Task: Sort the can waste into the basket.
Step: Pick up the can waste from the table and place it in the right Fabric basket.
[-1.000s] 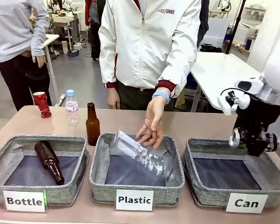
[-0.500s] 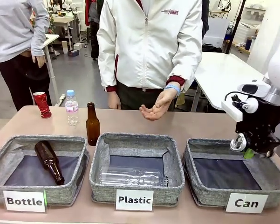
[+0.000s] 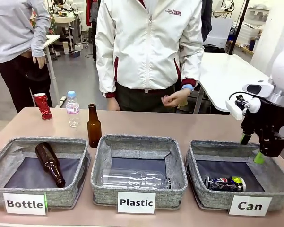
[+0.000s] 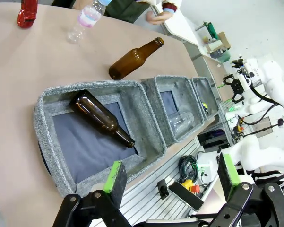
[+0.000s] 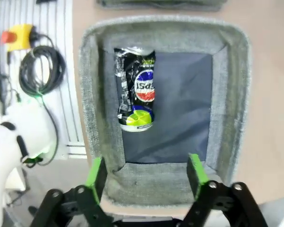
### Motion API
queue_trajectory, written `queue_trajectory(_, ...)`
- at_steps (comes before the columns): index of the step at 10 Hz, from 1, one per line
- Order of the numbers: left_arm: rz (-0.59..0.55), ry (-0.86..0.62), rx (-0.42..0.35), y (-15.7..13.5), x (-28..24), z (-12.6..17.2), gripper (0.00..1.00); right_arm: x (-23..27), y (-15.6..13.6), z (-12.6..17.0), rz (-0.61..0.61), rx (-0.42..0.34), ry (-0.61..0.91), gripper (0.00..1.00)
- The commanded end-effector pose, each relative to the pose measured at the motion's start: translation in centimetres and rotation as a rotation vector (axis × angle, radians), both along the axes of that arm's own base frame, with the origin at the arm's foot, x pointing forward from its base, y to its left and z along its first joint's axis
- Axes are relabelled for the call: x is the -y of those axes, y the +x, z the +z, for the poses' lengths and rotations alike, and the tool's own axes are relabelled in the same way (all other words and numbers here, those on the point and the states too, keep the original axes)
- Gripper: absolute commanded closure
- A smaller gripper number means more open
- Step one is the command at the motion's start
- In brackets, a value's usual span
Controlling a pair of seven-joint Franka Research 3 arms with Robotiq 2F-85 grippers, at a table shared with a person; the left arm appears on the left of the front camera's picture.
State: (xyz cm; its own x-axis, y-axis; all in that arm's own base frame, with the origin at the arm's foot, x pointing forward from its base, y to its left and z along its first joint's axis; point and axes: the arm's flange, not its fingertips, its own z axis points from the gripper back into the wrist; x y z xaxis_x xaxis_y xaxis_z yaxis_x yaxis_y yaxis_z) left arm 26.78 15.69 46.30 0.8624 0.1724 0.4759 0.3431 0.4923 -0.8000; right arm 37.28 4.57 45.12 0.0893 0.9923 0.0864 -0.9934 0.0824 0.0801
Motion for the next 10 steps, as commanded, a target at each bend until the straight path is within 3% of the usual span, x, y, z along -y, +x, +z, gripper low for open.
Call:
queue_trajectory(1, -0.006, -0.008, -0.004, -0.3, 0.2, 0.0, 0.00, 0.0, 0.7, 0.6, -0.164, -0.036, 0.028, 0.00)
queue_trajectory(2, -0.006, -0.008, -0.004, -0.3, 0.2, 0.0, 0.00, 1.1, 0.4, 1.4, -0.325, -0.116, 0.119, 0.00)
queue_trajectory(3, -0.006, -0.008, -0.004, -0.3, 0.2, 0.0, 0.00, 3.0, 0.2, 2.5, -0.523, -0.261, 0.281, 0.00)
queue_trajectory(5, -0.006, -0.008, -0.004, -0.3, 0.2, 0.0, 0.00, 8.5, 0.4, 4.3, -1.252, -0.507, 0.792, 0.00)
queue_trajectory(6, -0.006, -0.008, -0.004, -0.3, 0.2, 0.0, 0.00, 13.0, -0.7, 4.0, -1.410, -0.640, 1.062, 0.00)
queue_trajectory(7, -0.006, -0.008, -0.004, -0.3, 0.2, 0.0, 0.00, 15.3, -1.6, 3.6, -1.489, -0.710, 1.219, 0.00)
queue_trajectory(9, -0.006, -0.008, -0.004, -0.3, 0.2, 0.0, 0.00, 22.6, -3.7, 0.6, -1.641, -0.832, 1.593, 0.00)
queue_trajectory(10, -0.006, -0.008, -0.004, -0.3, 0.2, 0.0, 0.00, 25.6, -4.6, -1.3, -1.698, -0.843, 1.804, 0.00)
